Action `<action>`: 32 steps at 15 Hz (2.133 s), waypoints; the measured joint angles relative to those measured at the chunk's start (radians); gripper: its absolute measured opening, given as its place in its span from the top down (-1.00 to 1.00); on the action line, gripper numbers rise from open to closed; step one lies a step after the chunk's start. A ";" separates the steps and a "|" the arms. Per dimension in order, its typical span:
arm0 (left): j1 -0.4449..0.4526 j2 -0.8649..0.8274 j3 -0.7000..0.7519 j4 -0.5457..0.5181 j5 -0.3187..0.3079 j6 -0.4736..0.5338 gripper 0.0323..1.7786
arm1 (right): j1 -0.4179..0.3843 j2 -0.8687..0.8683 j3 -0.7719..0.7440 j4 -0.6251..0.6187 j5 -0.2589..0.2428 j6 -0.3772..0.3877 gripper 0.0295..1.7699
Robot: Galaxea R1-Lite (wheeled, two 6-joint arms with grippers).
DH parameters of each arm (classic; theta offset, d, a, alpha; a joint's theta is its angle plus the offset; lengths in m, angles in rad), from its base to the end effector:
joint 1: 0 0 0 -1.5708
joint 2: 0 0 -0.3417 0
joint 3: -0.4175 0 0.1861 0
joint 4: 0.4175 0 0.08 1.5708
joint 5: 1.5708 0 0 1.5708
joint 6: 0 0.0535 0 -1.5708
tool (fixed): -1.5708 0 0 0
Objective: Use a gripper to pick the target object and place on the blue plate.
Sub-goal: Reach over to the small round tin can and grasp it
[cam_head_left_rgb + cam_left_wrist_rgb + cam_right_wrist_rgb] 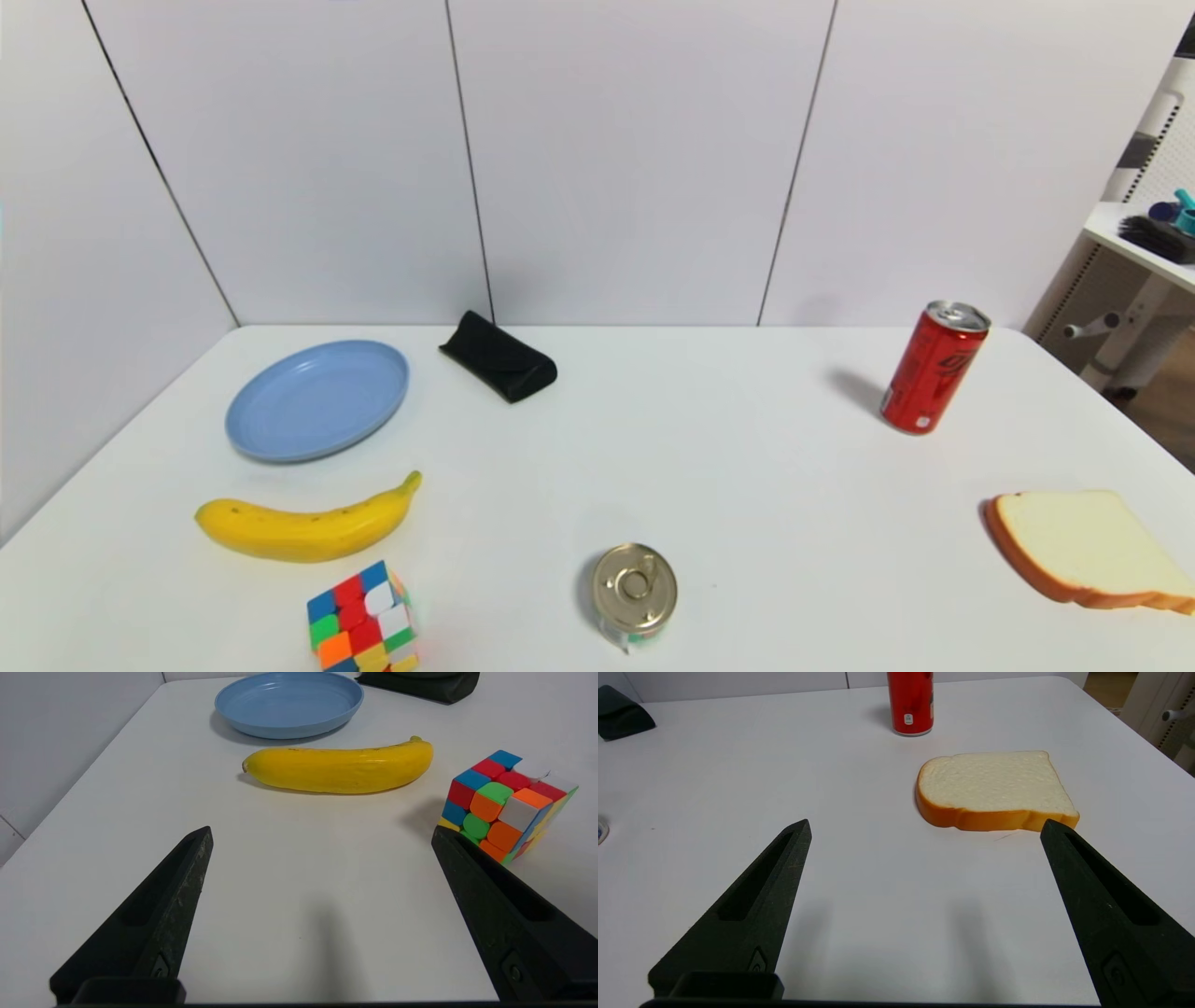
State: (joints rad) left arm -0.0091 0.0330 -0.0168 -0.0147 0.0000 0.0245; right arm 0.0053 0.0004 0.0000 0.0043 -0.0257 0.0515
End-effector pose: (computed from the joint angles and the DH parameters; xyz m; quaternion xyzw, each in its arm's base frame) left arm -0.0367 0.0003 0.0838 0.0123 0.0007 -0.0046 0.9999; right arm -0.0381 -0.0016 0.0749 0.0257 0.0021 -0.0103 0.9996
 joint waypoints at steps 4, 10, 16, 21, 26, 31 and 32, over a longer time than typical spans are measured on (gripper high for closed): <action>-0.023 0.169 -0.123 -0.070 -0.018 0.042 -0.90 | 0.000 0.000 0.000 0.000 0.000 0.000 -0.92; -0.237 0.557 -0.483 -0.094 -0.053 0.174 -0.90 | 0.000 0.000 0.000 0.000 0.000 0.000 -0.92; -0.506 0.904 -0.723 -0.090 -0.138 0.224 -0.90 | 0.000 0.000 0.000 0.000 0.000 0.000 -0.92; -0.674 1.146 -0.802 -0.098 -0.216 0.225 -0.90 | 0.000 0.000 0.000 0.000 0.000 0.000 -0.92; -0.777 1.339 -0.821 -0.099 -0.220 0.227 -0.90 | 0.000 0.000 0.000 0.000 0.000 0.000 -0.92; -0.826 1.503 -0.823 -0.136 -0.217 0.251 -0.90 | 0.000 0.000 0.000 0.000 0.000 0.000 -0.92; -0.833 1.535 -0.817 -0.166 -0.217 0.253 -0.90 | 0.000 0.000 0.000 0.000 0.000 0.000 -0.92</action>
State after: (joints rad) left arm -0.8417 1.5679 -0.8336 -0.1809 -0.2168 0.2779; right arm 0.0057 0.0004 0.0000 0.0043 -0.0260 0.0519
